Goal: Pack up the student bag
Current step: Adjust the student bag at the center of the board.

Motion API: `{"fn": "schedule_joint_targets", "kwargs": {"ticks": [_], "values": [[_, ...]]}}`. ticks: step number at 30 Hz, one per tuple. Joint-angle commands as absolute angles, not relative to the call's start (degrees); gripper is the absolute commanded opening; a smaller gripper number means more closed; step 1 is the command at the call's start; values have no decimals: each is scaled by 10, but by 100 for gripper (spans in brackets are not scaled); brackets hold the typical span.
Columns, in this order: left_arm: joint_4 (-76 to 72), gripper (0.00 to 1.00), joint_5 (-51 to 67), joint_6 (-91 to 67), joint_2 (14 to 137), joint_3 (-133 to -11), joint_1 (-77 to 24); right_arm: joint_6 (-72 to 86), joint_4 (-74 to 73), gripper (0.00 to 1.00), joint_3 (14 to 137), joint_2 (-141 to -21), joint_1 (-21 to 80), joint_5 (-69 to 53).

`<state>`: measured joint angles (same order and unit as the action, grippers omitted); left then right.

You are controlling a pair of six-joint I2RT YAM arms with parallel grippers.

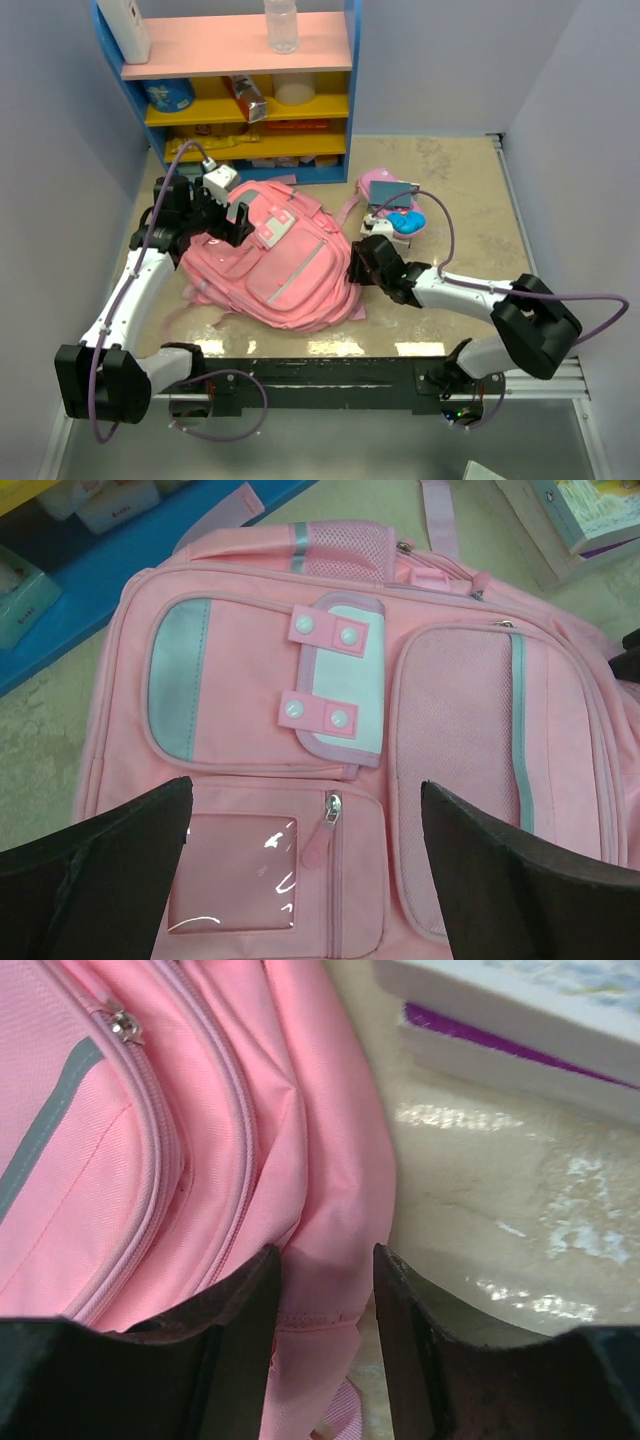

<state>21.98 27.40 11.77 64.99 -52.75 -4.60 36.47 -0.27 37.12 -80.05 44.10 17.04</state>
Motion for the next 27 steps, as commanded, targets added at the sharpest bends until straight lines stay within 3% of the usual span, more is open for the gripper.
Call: {"fn": "schedule_joint_targets", "kwargs": {"ticks": [1, 9, 14, 17, 22, 24, 27], "values": [[203, 100, 267, 129, 647, -525, -49, 395, 24, 43, 352, -809, 489, 162], [181, 100, 265, 140, 655, -507, -50, 424, -33, 26, 331, -752, 627, 221], [184, 100, 272, 159, 679, -518, -75, 423, -38, 26, 323, -726, 729, 227], [192, 100, 276, 175, 703, -534, -95, 404, -63, 43, 343, -729, 746, 250], [203, 100, 295, 187, 739, -558, -105, 368, -108, 85, 400, -687, 742, 344], [204, 100, 297, 192, 751, -560, -109, 359, -82, 89, 407, -672, 713, 329], [199, 100, 301, 199, 756, -554, -113, 361, -29, 86, 406, -664, 640, 252]]}}
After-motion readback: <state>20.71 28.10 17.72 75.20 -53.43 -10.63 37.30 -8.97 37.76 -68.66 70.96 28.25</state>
